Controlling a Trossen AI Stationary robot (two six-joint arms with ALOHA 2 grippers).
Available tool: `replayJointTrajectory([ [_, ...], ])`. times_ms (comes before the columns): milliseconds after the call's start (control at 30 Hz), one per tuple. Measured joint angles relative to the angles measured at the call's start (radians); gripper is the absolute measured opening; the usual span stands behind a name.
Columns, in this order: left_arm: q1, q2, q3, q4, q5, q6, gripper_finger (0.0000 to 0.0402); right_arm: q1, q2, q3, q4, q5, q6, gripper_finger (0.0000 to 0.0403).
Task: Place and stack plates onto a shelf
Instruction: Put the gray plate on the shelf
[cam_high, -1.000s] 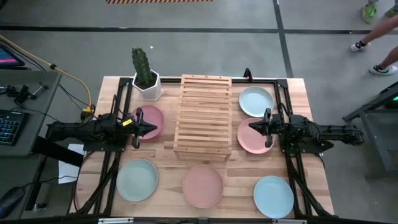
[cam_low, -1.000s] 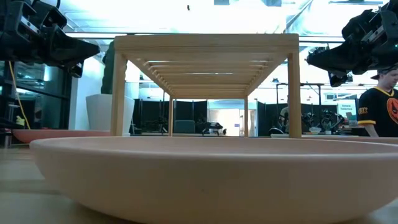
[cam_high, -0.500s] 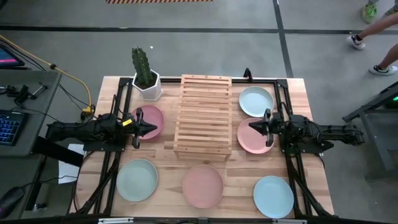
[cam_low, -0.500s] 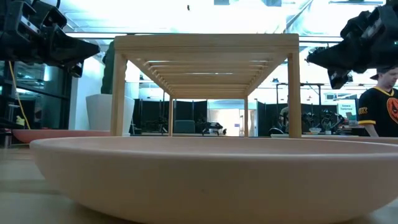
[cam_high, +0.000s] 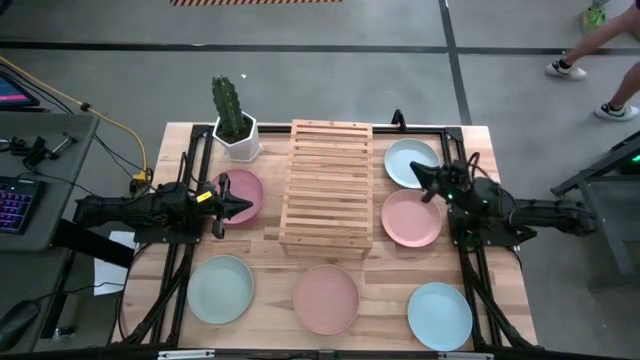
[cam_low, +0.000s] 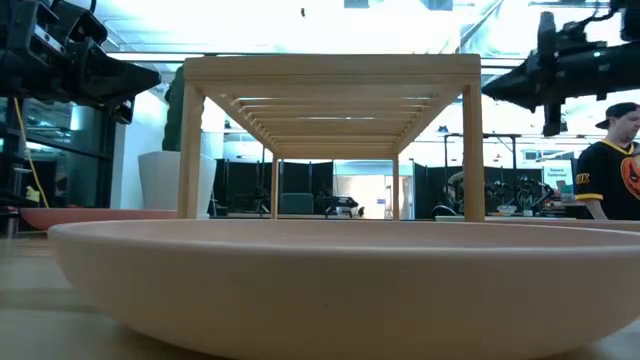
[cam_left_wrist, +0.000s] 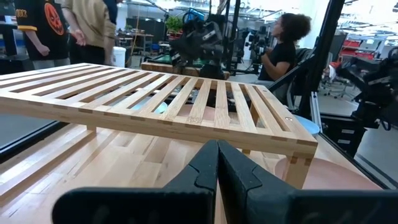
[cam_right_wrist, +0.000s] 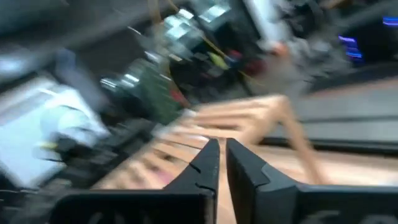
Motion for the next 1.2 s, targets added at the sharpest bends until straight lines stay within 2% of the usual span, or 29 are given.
replayJointTrajectory([
  [200, 0.000, 0.000, 0.000, 0.000, 0.000, 0.000, 0.0000, -0.161, 0.261, 0.161, -0.444, 0.067, 0.177, 0.0090],
  [300, 0.000, 0.000, 0.000, 0.000, 0.000, -0.001, 0.0000, -0.233, 0.375, 0.219, -0.666, 0.102, 0.338, 0.0130],
  [467, 0.000, 0.000, 0.000, 0.000, 0.000, -0.007, 0.0000, -0.290, 0.506, 0.233, -0.848, 0.097, 0.564, 0.0166],
  [633, 0.000, 0.000, 0.000, 0.000, 0.000, -0.007, 0.0000, -0.295, 0.587, 0.182, -0.842, 0.114, 0.727, 0.0170],
  [800, 0.000, 0.000, 0.000, 0.000, 0.000, -0.008, 0.0000, -0.295, 0.639, 0.162, -0.801, 0.172, 0.835, 0.0158],
  [1033, 0.000, 0.000, 0.000, 0.000, 0.000, -0.008, 0.0000, -0.301, 0.718, 0.130, -0.618, 0.170, 0.849, 0.0136],
  [1200, 0.000, 0.000, 0.000, 0.000, 0.000, -0.009, 0.0000, -0.330, 0.793, 0.128, -0.606, 0.159, 0.891, 0.0124],
])
